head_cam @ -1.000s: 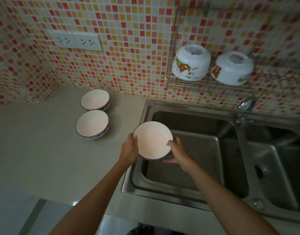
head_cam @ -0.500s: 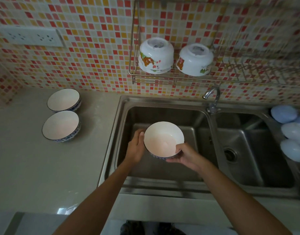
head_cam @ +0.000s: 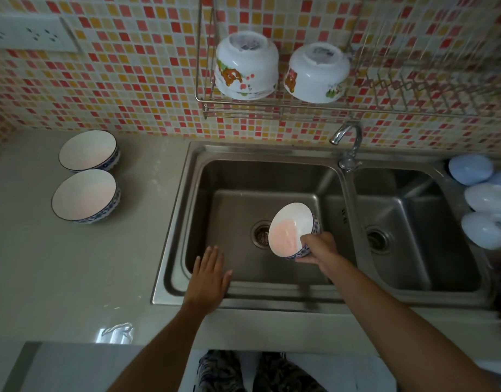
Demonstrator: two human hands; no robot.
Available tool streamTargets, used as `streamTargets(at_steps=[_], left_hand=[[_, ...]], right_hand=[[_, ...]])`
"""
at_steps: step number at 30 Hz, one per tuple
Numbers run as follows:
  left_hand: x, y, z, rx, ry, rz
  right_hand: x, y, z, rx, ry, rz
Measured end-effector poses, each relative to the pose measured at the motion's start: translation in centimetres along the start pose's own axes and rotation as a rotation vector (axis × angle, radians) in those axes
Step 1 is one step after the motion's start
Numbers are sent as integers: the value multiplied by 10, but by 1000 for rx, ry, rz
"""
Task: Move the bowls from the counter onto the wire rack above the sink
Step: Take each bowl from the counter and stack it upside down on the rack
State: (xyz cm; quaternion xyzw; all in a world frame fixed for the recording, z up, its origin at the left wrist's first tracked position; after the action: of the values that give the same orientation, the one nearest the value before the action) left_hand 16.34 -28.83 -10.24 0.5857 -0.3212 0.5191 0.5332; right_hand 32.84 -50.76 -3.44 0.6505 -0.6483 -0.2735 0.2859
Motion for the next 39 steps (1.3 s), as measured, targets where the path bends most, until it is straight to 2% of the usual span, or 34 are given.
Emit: streamTargets(at_steps=[6,10,13,24,29,31,33,36,39], left_hand=[[-10,3,-7,80,51,-4],[-10,3,-7,82,46,-10],[-11,3,-7,78,53,-12],[-11,3,-7,72,67,2],[-11,3,-7,73,73,0],[-11,3,-8,72,76,0],[-9,3,-8,66,101,3],[7,-4,-1,43,167,35],[46,-21,14,6,225,172]], right_hand=[[10,-35,16,169,231,145],[5,-13,2,280,452,221],[3,-12,4,337,592,204],[-16,5,13,756,1140,208],[-16,8,20,833,1269,238],[-15,9,19,826,1211,234],[-12,12,14,756,1044,235],[-1,5,9,496,578,201],[9,9,5,162,7,45]])
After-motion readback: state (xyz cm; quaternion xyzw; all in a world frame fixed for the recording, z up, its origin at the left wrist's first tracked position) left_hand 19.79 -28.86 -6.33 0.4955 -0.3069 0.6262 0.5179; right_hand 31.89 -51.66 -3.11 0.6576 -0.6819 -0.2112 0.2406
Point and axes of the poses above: each hand's wrist, its own y-axis away from the middle knuckle, its own x-axis out of the back of the hand, z = x × y, the point moved 3 cm from there along -y, towards the middle knuckle, and after that the axes turned 13 degrees about -y, right-handed, at the moved point
